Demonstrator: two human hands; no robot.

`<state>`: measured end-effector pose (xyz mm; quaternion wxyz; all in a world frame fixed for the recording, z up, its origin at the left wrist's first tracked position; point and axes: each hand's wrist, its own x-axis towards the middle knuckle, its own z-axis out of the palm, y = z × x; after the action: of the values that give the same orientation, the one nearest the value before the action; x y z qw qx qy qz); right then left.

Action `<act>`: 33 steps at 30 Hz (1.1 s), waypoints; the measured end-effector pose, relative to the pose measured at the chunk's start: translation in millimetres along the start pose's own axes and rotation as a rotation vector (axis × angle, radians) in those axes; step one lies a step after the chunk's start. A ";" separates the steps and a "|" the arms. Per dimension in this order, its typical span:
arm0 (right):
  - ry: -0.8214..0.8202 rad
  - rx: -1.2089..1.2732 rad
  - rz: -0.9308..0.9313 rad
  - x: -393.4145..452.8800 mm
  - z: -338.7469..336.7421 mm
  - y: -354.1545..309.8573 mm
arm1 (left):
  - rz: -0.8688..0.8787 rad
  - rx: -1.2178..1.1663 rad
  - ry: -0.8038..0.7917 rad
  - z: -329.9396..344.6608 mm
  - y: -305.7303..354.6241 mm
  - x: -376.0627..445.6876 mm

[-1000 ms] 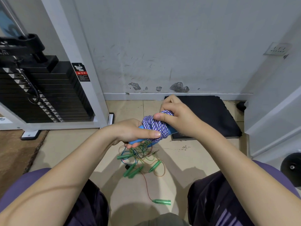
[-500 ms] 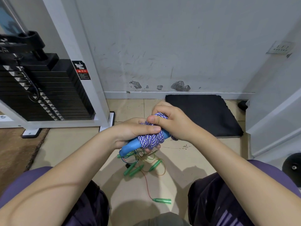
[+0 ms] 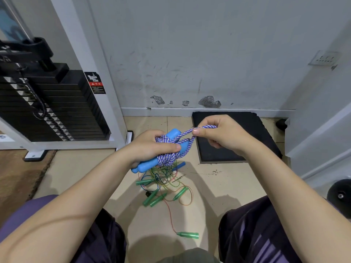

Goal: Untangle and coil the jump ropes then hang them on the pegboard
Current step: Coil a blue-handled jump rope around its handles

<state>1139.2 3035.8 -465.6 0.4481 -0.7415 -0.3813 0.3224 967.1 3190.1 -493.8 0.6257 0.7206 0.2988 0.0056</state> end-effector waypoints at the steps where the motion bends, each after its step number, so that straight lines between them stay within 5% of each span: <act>1: 0.013 0.039 -0.014 0.0 0.0 -0.5 | -0.006 0.009 0.009 -0.5 -0.9 0.3; 11: 0.057 0.778 -0.040 9.1 6.8 -3.3 | -0.028 -0.026 0.072 8.0 -2.5 4.3; 18: 0.042 0.841 -0.083 10.2 7.3 -7.2 | -0.033 0.011 0.071 11.8 -3.3 6.1; 24: -0.149 0.974 -0.118 7.8 13.9 -10.9 | -0.010 -0.032 0.039 12.3 -2.4 5.9; 33: -0.098 0.751 -0.133 7.6 19.8 -7.3 | 0.095 -0.193 0.206 2.1 2.0 4.6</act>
<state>1124.8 3052.8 -467.8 0.6897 -0.4831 -0.3051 0.4448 972.5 3190.1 -494.1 0.6573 0.6659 0.3251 0.1376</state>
